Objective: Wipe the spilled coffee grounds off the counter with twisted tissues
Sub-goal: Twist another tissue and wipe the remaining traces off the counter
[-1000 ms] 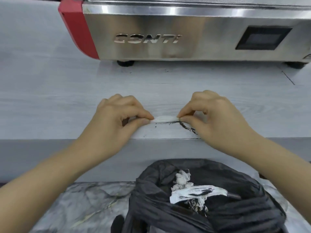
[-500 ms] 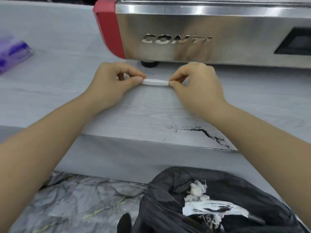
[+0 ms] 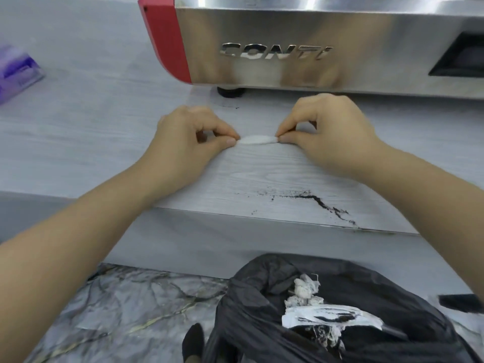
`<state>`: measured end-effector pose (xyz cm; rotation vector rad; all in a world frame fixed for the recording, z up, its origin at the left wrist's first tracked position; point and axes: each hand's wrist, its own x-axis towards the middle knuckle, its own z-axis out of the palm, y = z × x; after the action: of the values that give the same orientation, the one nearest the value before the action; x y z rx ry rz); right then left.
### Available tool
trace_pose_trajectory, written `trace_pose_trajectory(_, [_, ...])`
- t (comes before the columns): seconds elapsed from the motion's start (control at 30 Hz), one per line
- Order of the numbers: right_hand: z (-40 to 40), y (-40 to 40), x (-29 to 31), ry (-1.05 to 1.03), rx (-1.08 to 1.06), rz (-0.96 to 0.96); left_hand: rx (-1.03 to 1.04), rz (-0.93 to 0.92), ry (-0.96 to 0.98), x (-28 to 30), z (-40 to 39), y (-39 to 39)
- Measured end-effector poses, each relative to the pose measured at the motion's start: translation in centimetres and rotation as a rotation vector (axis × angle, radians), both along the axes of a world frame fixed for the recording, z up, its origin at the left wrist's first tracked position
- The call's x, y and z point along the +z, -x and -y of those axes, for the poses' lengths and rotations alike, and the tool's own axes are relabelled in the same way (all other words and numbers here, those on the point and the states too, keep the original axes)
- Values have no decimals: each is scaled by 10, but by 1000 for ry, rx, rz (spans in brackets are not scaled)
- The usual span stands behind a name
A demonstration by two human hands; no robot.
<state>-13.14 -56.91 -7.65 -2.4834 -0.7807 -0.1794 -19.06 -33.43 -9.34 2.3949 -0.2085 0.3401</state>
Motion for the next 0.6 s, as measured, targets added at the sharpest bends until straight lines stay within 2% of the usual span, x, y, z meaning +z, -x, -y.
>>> trace_pose_trajectory(0.17, [32,26,1,-21,253,-27,-62,35,14,-1,28,62])
trace_pose_trajectory(0.3, [42,29,6,5,336,-57,-70,33,35,1,41,79])
trace_pose_trajectory(0.47, [14,7,4,-39,300,12,113,86,-5,4,29,70])
trace_pose_trajectory(0.6, [-2,-3,-4,-47,334,-53,214,88,10,-4,31,80])
